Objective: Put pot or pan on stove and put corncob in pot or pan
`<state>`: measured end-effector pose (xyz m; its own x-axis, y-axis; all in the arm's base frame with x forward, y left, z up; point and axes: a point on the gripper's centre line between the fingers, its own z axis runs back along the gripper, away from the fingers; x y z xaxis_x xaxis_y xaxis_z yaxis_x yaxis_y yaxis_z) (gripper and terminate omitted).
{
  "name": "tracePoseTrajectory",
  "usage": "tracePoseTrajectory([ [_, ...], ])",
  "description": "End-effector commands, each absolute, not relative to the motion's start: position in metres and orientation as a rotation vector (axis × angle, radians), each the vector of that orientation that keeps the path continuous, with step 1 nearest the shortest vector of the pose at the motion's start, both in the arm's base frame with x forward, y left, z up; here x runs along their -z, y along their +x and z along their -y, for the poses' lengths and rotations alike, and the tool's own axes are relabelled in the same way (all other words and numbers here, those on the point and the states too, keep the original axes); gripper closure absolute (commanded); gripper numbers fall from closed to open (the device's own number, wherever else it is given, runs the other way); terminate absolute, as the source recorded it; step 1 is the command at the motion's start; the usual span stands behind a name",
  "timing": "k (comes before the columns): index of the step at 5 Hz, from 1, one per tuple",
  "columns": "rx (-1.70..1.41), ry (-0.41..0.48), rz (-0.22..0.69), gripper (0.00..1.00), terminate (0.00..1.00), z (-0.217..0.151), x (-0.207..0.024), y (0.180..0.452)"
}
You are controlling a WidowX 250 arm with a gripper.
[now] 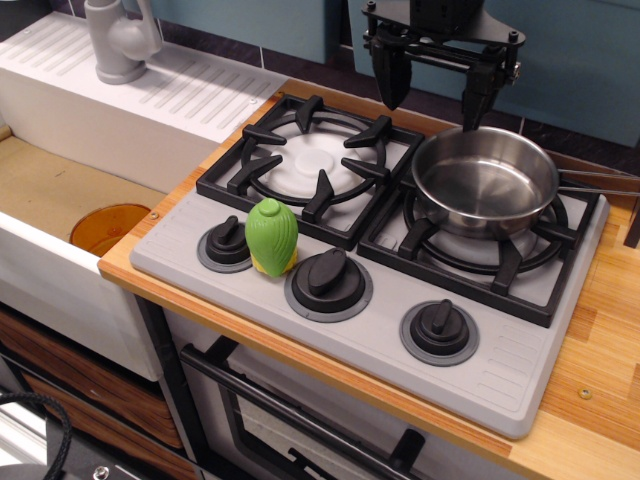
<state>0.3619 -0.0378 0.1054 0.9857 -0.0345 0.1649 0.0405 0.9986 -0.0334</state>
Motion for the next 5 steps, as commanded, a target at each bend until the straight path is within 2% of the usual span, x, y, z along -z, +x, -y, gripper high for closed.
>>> tracePoseTrajectory([
  [1, 0.038, -0.037, 0.165, 0.00, 0.00, 0.038, -0.105, 0.362],
  [3, 0.049, -0.077, 0.213, 0.00, 0.00, 0.041, -0.079, 0.370],
  [5, 0.050, -0.088, 0.242, 0.00, 0.00, 0.041, -0.064, 0.371],
])
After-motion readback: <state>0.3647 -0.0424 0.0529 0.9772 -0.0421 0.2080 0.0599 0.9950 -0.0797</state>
